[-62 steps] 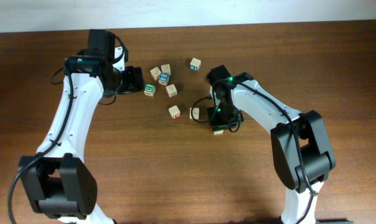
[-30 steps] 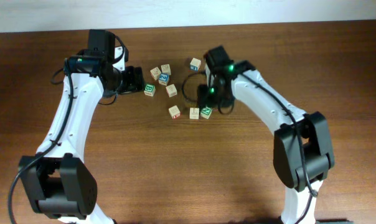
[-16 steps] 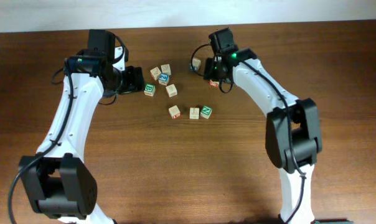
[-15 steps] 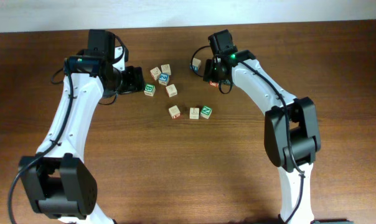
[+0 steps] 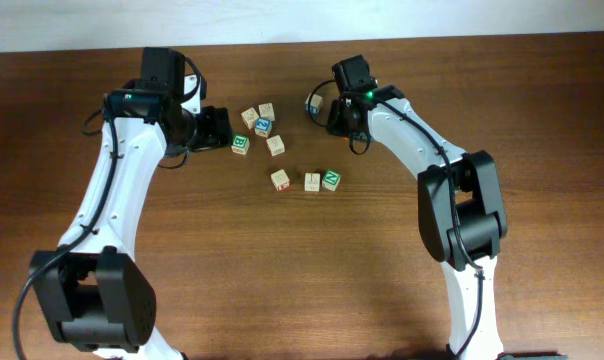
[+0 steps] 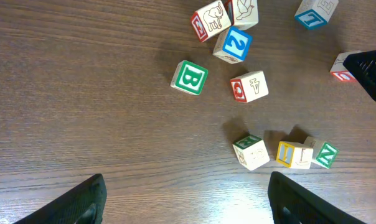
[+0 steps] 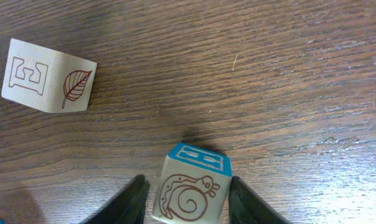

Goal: Rotate 5 blocks

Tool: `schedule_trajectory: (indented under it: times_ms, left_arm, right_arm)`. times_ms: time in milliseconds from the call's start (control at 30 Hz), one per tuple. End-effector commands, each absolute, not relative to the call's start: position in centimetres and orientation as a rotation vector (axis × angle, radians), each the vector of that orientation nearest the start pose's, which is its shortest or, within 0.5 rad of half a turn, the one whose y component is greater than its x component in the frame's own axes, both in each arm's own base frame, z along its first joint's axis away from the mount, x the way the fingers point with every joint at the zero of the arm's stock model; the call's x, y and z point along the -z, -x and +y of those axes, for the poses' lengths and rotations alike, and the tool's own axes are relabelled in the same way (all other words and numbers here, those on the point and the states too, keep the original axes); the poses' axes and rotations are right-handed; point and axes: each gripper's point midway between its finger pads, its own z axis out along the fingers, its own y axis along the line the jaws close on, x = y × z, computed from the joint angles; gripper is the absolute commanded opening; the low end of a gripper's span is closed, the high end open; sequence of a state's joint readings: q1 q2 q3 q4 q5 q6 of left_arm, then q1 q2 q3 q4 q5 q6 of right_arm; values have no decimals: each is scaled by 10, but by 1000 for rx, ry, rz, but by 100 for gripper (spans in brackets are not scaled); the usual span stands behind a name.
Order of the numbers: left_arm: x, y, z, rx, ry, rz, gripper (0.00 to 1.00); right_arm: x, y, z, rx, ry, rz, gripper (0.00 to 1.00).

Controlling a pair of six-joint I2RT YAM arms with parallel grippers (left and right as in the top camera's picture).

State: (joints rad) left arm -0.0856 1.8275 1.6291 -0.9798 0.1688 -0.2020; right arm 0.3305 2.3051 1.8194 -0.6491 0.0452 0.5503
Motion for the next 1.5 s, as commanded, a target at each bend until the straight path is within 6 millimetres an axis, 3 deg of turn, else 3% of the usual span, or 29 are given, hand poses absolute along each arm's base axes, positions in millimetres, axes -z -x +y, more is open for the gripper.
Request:
schedule_trajectory:
  times_ms: [0,167,233,467,600,733,900,1000,1200,1300,1400,1467]
  left_arm:
    - [-157,-430,-68,325,102,2753,81]
    - [-157,-430,-68,325,102,2753,82]
    - [-157,-430,-68,324,101,2753,82]
    - [-157,-430,-68,324,101,2753,82]
    - [-157,-430,-68,324,101,2753,82]
    - [-157,-430,-68,324,101,2753,82]
    - [-157,-430,-68,324,101,2753,82]
    - [-157,-430,-68,324,101,2753,82]
    - [-157,-430,-68,324,101,2753,82]
    - [-157,-430,-68,324,101,2753,82]
    - [-157,-430,-68,325,101,2753,82]
    - [-157,-430,-68,324,101,2753,82]
  right_arm:
    - [-20,-515,167,-173,-325,2719,28]
    - [-17,-490,166,-165,-317,2826,23]
    - [-18,-475,170,-203,-237,2898,24]
    - [-16,-395,151,-114,-206,3241,24]
    - [-19,-373,154,-105,-185,3326,25]
    - [-19,-374,166,-198,-161,3325,25]
    - [-20,-392,186,-369,-146,3249,25]
    - [-20,-392,187,-376,-145,3248,25]
    - [-21,-392,187,-382,-108,3247,44]
    - [-21,-390,188,-399,-63,3253,46]
    - [-38,-395,191,-421,31,3233,47]
    - [-62,-410,195,-432,91,3174,50]
